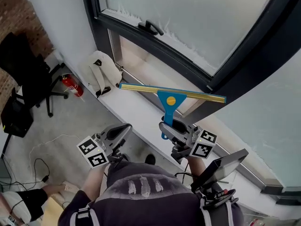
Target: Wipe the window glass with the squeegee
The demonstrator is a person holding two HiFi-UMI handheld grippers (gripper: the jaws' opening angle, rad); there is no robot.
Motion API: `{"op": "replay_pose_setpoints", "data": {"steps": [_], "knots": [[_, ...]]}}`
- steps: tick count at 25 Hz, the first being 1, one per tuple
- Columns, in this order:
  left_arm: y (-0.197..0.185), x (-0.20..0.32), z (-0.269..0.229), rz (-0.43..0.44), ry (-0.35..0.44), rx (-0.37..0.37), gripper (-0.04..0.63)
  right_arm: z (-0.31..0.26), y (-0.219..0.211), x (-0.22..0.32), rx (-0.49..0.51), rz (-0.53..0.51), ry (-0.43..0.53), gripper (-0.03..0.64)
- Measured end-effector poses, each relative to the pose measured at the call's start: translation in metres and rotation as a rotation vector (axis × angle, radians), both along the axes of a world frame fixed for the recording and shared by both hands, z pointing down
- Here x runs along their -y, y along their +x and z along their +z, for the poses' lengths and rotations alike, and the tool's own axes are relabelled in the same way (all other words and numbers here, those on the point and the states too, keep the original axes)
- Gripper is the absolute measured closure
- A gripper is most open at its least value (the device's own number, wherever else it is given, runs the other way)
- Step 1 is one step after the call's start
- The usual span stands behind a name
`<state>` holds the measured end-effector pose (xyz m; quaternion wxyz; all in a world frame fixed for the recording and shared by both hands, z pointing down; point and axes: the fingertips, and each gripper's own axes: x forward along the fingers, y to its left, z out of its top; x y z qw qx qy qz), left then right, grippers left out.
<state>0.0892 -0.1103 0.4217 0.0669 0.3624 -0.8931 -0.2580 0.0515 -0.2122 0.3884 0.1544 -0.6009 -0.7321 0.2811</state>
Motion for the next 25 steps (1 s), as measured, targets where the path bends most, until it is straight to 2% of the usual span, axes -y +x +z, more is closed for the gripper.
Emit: {"op": "replay_pose_setpoints", "data": {"steps": [5,13,16,19,25], "knots": [[-0.062,-0.033,-0.001,0.113,0.008,0.044,0.589,-0.006,-0.045,-0.031,0.037,0.101,0.023,0.472],[-0.153,-0.113,-0.031,0.430,-0.042,0.178,0.589,-0.044,-0.122,-0.098,0.084,0.403,0.011,0.472],[-0.173,-0.125,-0.044,0.520,-0.032,0.213,0.589,-0.063,-0.141,-0.108,0.099,0.469,-0.015,0.472],[-0.186,-0.124,-0.054,0.568,-0.014,0.241,0.589,-0.079,-0.157,-0.109,0.113,0.517,-0.047,0.472],[-0.203,-0.105,-0.064,0.588,0.016,0.237,0.589,-0.117,-0.178,-0.095,0.125,0.511,-0.233,0.474]]}}
